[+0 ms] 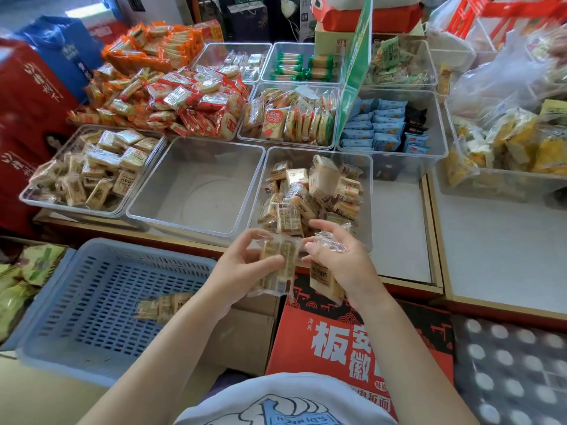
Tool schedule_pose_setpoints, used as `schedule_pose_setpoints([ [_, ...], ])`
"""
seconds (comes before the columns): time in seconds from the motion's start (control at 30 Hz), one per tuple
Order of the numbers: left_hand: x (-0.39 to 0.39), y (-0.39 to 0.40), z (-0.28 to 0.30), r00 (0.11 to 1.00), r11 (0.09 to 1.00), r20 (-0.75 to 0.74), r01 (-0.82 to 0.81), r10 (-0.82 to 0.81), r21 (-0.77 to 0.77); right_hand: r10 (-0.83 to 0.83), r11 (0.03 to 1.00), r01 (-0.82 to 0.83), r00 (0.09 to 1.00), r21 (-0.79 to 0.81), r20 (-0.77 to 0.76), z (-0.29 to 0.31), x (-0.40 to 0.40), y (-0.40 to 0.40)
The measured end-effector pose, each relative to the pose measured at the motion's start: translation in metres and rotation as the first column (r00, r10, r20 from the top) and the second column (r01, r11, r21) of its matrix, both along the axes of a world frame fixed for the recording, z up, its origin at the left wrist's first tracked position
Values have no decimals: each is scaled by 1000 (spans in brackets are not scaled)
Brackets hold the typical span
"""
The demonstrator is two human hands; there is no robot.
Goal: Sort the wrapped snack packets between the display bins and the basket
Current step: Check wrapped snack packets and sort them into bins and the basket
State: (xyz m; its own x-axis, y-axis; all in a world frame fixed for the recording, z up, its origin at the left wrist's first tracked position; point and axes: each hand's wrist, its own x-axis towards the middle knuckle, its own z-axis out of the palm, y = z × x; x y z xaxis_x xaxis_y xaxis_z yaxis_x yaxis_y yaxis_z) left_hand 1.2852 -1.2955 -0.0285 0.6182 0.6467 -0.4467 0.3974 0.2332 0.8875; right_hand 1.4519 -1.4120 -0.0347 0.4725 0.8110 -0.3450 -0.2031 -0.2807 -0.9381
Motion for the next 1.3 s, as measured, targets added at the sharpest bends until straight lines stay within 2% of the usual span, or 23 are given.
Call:
schedule_pose_setpoints([
  [0.07, 1, 7, -7, 988, 988, -32, -150, 151, 38, 23, 999, -24, 999, -36, -43, -7, 1, 3],
  [0.13, 1, 15, -12, 976, 977, -41, -212, 213, 30, 33, 994, -40, 997, -104, -66, -13, -2, 8],
  [0.2, 2, 18, -13, 978, 978, -27, -206, 206, -22, 28, 989, -42, 995, -142, -101, -18, -6, 11],
  [0.37, 2, 20, -12, 976, 960, 52, -199, 213, -194, -4, 1000, -1, 952, -15, -305, -23, -1, 20],
  [0.47, 1, 25, -14, 973, 951, 70, -197, 219, -239, -86, 996, 90, 933, -5, -348, -23, 1, 27],
  [0.63, 9, 31, -19, 990, 958, 74, -99, 124, -271, -177, 984, 165, 946, -66, -271, -30, -1, 44],
  [0.73, 18, 35, -25, 982, 951, 112, -115, 153, -287, -47, 988, 16, 978, -151, -202, -29, -4, 55],
  [0.83, 27, 44, -30, 965, 947, 140, -177, 220, -267, 120, 958, -166, 973, -235, -198, -31, 2, 63],
  [0.9, 32, 54, -33, 957, 942, 138, -215, 256, -257, 166, 943, -215, 966, -254, -200, -32, 10, 67],
  [0.97, 38, 69, -37, 960, 953, 92, -245, 264, -179, 150, 941, -188, 977, -281, -152, -32, 19, 72],
  [1.1, 53, 107, -47, 971, 971, -72, -221, 228, 96, 82, 942, -46, 992, -331, 95, -35, 45, 98],
  [1.23, 80, 140, -56, 973, 964, -46, -217, 227, 152, -20, 986, 63, 965, -155, 263, -34, 70, 145],
  [1.27, 86, 147, -61, 977, 962, -74, -181, 199, 205, -17, 992, 55, 951, -113, 308, -33, 75, 159],
  [1.3, 90, 153, -67, 975, 947, -163, -93, 149, 307, 12, 994, 29, 925, -102, 380, -34, 80, 171],
])
